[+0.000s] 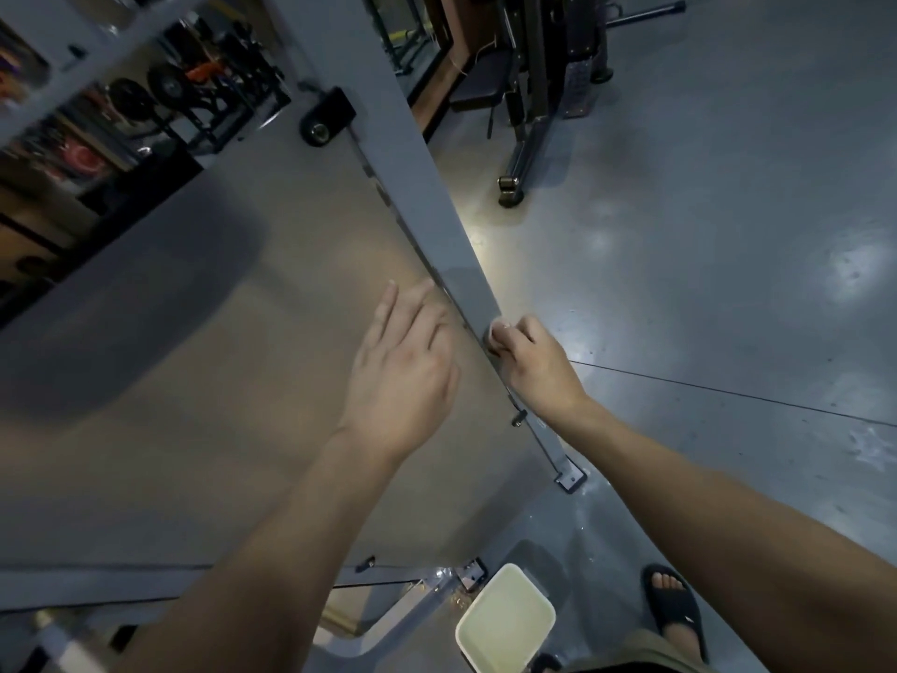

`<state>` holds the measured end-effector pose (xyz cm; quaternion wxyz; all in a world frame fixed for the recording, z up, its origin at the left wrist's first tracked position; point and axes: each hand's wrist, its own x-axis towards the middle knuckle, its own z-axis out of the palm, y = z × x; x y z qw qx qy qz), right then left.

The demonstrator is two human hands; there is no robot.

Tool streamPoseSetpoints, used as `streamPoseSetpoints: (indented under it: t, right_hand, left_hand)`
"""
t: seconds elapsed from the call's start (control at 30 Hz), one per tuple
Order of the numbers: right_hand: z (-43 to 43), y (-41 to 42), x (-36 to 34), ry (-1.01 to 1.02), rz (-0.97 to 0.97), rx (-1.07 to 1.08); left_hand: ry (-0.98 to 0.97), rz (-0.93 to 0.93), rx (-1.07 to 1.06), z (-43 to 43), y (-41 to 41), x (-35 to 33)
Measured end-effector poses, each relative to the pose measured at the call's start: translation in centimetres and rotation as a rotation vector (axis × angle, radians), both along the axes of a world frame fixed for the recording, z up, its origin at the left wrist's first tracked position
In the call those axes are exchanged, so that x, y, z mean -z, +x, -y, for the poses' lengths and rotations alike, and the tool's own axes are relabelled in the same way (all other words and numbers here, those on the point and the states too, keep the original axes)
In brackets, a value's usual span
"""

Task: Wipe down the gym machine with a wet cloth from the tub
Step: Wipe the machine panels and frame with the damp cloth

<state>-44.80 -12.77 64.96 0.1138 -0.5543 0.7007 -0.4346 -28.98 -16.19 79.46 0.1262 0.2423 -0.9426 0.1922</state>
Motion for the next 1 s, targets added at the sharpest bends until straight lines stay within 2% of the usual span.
streamPoseSetpoints:
  t: [0.07,0.2,0.27,0.33,0.5,0.57,0.67,0.73,0.9,1.0]
  right_hand:
    - [-0.1,0.3,-0.6,-0.056,0.046,0.032]
    - [1.4,1.0,-4.8,-0.317,0.067,0.084]
    - [1.9,1.1,-4.2,-0.365,0.073,0.097]
    - [1.5,1.5,-1.3,-0.285,0.18,0.123]
    - [0.4,2.1,4.0,-0.039,0.27,0.193]
    - [0.7,2.3,2.9,-0.064,0.316,0.211]
    - [1.6,2.8,0.1,-0.268,0.329,0.217]
    - [2.0,3.2,0.8,-0.339,0.317,0.242]
    - [0.9,3.3,6.8,-0.123,0.491,0.345]
    - [1.2,3.5,6.4,-0.091,0.553,0.357]
  left_hand:
    - [-0.01,0.025,0.012,0.1,-0.3,-0.1]
    - [-0.026,-0.006,0.029,0.3,-0.9,-0.1]
    - [-0.035,-0.004,0.035,0.6,-1.1,0.2]
    - [-0.041,-0.003,0.045,0.7,-1.0,0.7]
    - [-0.06,0.055,0.1,1.2,-1.0,1.9]
    - [-0.072,0.112,0.106,1.4,-1.1,2.4]
    - [-0.101,0.208,0.084,1.4,-1.8,2.9]
    - [-0.125,0.267,0.071,1.4,-2.0,3.3]
    - [-0.187,0.434,-0.031,2.0,-1.3,4.3]
    - [-0.239,0.506,-0.069,2.0,-1.1,4.8]
